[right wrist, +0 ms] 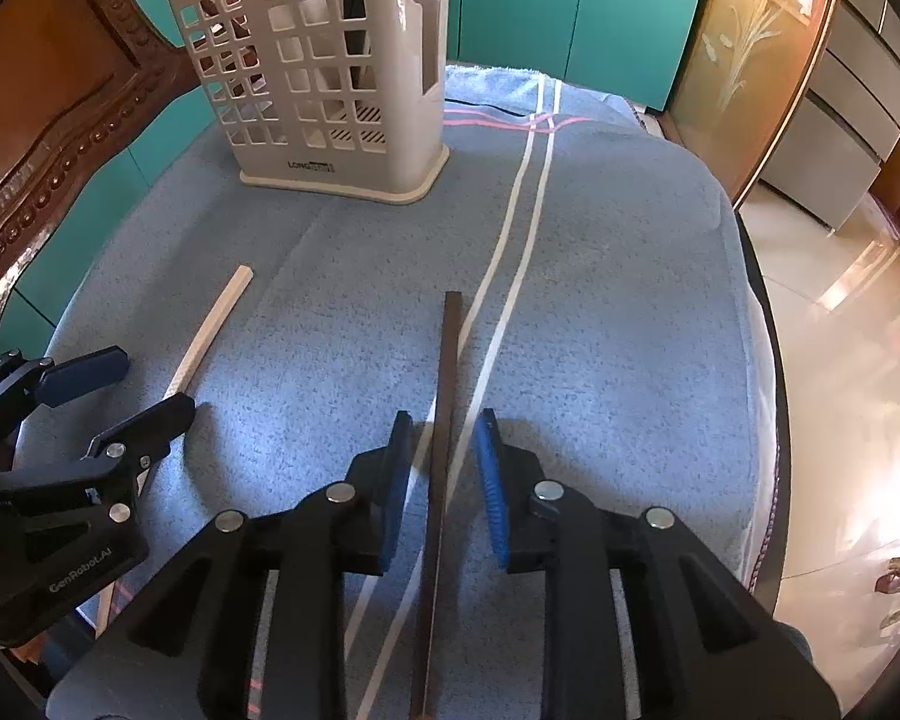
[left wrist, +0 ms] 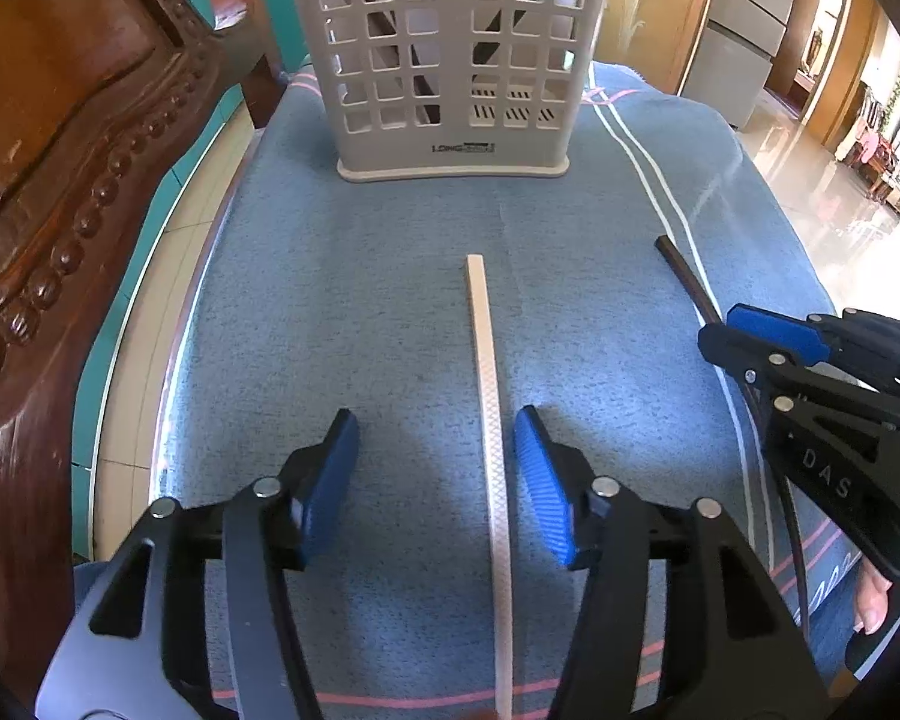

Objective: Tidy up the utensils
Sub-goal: 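Close the right tool on a dark chopstick while the left tool grasps a light wood one, then lift both chopsticks upright in both tools over the white holder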

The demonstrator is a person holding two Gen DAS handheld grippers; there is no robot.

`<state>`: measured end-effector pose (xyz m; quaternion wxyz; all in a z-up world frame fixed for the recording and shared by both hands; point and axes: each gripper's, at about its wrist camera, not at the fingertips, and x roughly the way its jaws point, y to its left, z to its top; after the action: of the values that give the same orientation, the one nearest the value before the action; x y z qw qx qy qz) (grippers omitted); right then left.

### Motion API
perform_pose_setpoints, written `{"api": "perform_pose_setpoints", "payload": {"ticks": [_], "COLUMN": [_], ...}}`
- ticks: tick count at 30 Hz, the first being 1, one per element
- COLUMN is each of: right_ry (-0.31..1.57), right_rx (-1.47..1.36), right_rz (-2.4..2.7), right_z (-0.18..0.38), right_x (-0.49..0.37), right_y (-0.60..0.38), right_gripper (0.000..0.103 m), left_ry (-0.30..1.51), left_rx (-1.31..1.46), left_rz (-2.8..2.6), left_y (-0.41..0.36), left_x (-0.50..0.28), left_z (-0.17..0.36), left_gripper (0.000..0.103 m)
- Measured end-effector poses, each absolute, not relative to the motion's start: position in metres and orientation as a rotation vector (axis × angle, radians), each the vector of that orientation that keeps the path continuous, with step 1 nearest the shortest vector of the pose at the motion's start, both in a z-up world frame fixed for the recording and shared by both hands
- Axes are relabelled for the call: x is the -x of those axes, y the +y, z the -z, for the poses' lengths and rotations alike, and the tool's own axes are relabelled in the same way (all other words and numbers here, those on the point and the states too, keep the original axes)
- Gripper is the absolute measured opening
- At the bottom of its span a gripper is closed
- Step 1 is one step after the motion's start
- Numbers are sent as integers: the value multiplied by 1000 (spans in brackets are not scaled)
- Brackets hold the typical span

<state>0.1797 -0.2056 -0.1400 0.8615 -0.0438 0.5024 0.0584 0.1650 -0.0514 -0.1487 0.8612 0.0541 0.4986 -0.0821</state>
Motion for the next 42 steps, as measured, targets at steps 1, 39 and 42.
{"api": "perform_pose_setpoints", "payload": {"ticks": [1, 39, 42], "right_ry": [1053, 1024, 1023], "right_rx": [95, 105, 84], "right_rz": [-122, -162, -172], "right_z": [140, 139, 137], "right_x": [-180, -176, -176], "right_y": [-205, -203, -204], "right_gripper": [26, 7, 6], "left_ry": [1046, 1054, 1053], "left_rx": [-113, -118, -138], "left_rz": [168, 205, 230], "left_y": [-51, -55, -66], "left_x": [-165, -167, -168], "left_z": [149, 146, 144], "left_gripper": [59, 33, 7]}}
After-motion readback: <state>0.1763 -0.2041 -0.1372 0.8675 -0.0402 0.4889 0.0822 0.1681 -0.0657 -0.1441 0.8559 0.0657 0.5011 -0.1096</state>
